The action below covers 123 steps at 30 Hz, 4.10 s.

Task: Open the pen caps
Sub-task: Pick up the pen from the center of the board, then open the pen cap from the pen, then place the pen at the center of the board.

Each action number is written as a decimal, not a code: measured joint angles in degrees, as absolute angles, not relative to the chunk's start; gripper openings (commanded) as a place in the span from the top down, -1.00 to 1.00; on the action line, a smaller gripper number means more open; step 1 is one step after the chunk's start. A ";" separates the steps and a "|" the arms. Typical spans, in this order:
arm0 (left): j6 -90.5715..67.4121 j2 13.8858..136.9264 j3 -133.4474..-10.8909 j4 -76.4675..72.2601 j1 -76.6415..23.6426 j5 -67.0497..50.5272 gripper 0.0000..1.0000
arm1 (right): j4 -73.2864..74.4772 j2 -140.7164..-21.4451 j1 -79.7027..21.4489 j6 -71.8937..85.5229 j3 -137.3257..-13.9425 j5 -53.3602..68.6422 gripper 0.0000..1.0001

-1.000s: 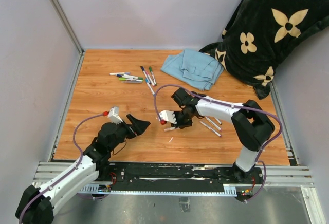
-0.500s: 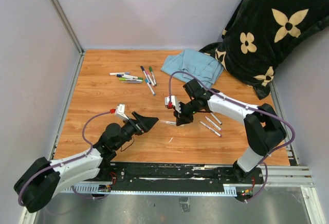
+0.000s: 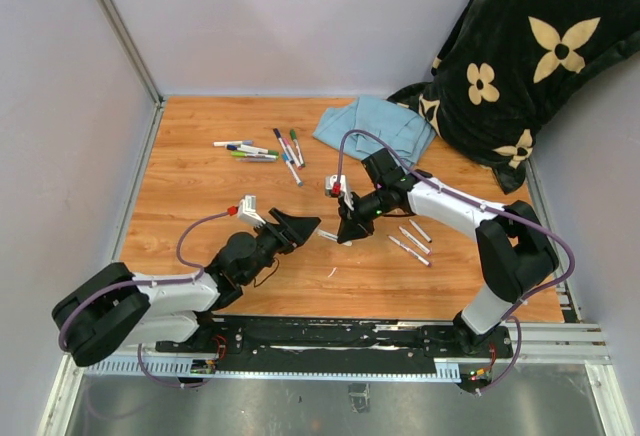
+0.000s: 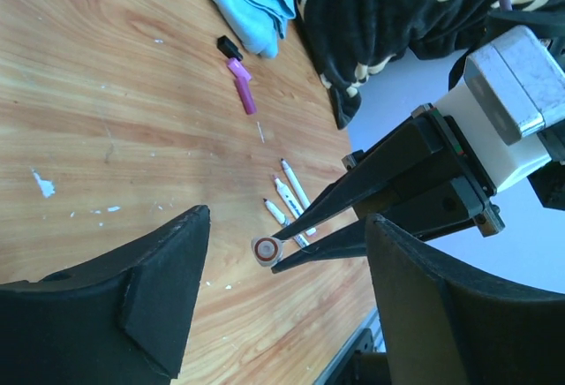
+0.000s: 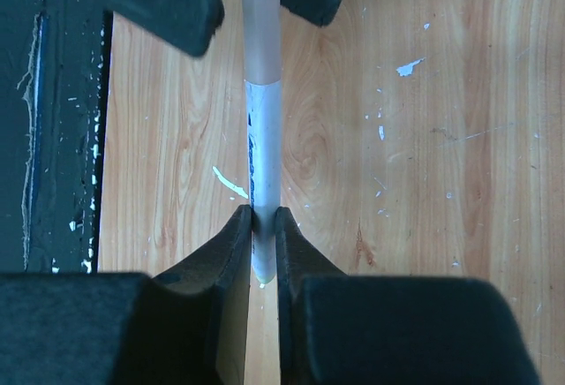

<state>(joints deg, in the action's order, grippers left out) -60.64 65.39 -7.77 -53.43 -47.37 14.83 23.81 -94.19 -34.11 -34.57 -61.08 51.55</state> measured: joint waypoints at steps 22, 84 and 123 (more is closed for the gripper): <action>-63.44 74.30 -11.03 -56.95 -49.74 17.43 0.99 | 22.90 -94.21 -33.67 -31.29 -61.08 53.76 0.31; -59.75 38.76 -2.87 -32.93 -28.18 0.34 0.99 | 40.95 -77.84 -32.97 -36.34 -49.21 30.79 0.90; -62.15 38.02 -1.02 -33.32 -28.18 -0.36 0.99 | 37.36 -90.98 -31.35 -20.88 -51.31 10.13 0.67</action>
